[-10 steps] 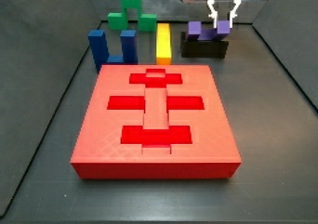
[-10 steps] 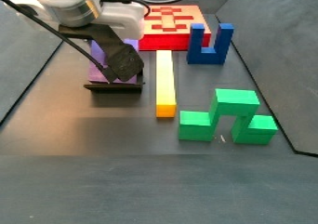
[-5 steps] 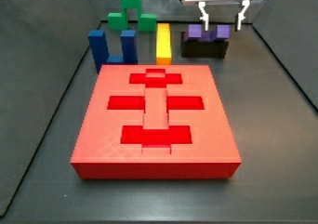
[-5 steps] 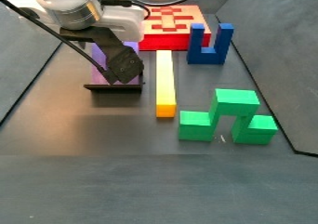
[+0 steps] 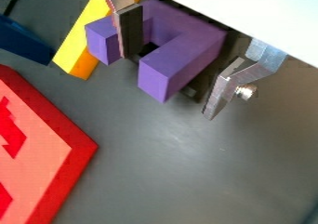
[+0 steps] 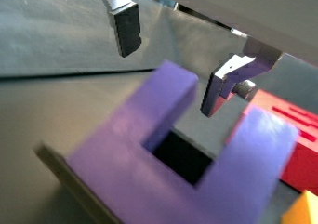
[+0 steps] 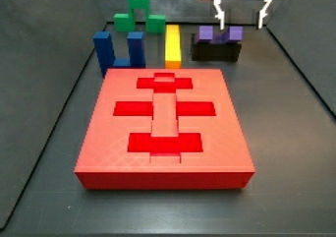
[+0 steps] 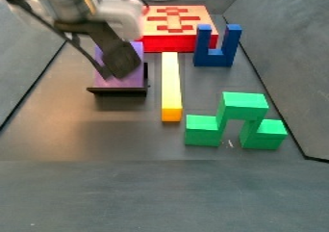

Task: Pick up the purple object. Move up. Place the purple object on the fixture. Regrasp the purple object. Move to above the board. Insert the purple object.
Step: Regrasp the purple object.

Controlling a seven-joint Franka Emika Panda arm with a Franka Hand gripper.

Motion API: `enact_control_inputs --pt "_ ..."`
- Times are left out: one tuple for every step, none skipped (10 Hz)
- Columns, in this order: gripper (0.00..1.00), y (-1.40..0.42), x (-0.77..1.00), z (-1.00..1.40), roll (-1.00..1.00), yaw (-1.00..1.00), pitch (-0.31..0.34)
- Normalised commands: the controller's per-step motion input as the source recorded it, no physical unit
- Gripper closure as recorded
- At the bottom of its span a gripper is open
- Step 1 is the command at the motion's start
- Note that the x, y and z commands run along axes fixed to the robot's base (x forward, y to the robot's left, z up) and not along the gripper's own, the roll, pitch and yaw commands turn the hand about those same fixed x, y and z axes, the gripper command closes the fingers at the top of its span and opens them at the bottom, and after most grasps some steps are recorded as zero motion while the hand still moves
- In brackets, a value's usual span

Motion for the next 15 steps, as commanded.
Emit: enact_control_inputs --pt "0.0 -0.21 0.0 0.33 1.0 0.02 -0.134" --pt "0.0 -0.23 -0.18 0.27 1.0 0.0 -0.023" --pt "0.0 -0.32 -0.04 0.16 1.0 0.01 -0.086" --pt "0.0 -0.35 0.0 0.07 1.0 0.01 -0.317" --pt "0.0 -0.29 -0.08 0.07 1.0 0.02 -0.3" --pt "0.0 -0.27 -0.03 0.04 1.0 0.04 -0.206" --pt "0.0 -0.23 -0.02 0.0 1.0 0.02 -0.1" --pt "0.0 -0.15 -0.07 0.0 1.0 0.02 -0.017" --pt "0.0 -0.07 -0.03 0.0 1.0 0.03 0.0" --pt "0.0 0.0 0.0 0.0 1.0 0.07 0.0" --pt "0.0 0.0 0.0 0.0 1.0 0.11 0.0" --pt "0.0 0.0 0.08 0.0 1.0 0.15 0.0" --pt "0.0 0.0 0.05 0.0 1.0 0.18 0.0" --pt "0.0 0.0 0.02 -0.03 1.0 0.21 0.006" --pt "0.0 0.01 0.0 -0.05 1.0 0.23 0.026"
